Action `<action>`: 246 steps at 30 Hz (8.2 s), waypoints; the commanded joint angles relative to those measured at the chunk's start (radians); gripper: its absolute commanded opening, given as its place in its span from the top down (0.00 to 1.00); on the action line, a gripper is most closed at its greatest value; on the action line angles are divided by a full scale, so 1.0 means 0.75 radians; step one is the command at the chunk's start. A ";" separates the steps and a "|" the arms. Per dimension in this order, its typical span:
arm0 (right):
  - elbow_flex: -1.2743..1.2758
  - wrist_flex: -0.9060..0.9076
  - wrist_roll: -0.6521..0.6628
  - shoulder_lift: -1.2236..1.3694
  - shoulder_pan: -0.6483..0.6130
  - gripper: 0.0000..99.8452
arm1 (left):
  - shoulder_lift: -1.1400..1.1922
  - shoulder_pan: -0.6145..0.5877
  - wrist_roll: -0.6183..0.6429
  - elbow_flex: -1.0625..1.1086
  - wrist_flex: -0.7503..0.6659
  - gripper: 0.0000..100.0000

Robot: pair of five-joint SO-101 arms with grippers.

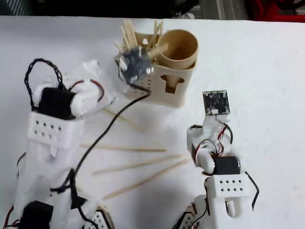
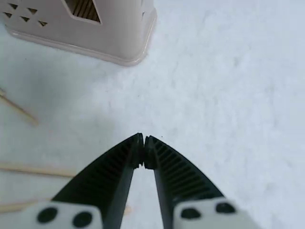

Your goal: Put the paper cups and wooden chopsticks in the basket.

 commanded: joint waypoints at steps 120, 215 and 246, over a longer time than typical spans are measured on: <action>-2.506 0.412 0.399 2.495 -0.924 0.86 | -1.873 -0.944 0.804 2.038 -0.581 0.83; -2.651 0.893 0.413 1.384 -0.778 0.98 | -1.873 -0.944 0.802 2.056 -0.593 0.83; -2.252 0.797 0.264 1.325 -0.809 0.98 | -1.873 -0.944 0.802 2.056 -0.593 0.82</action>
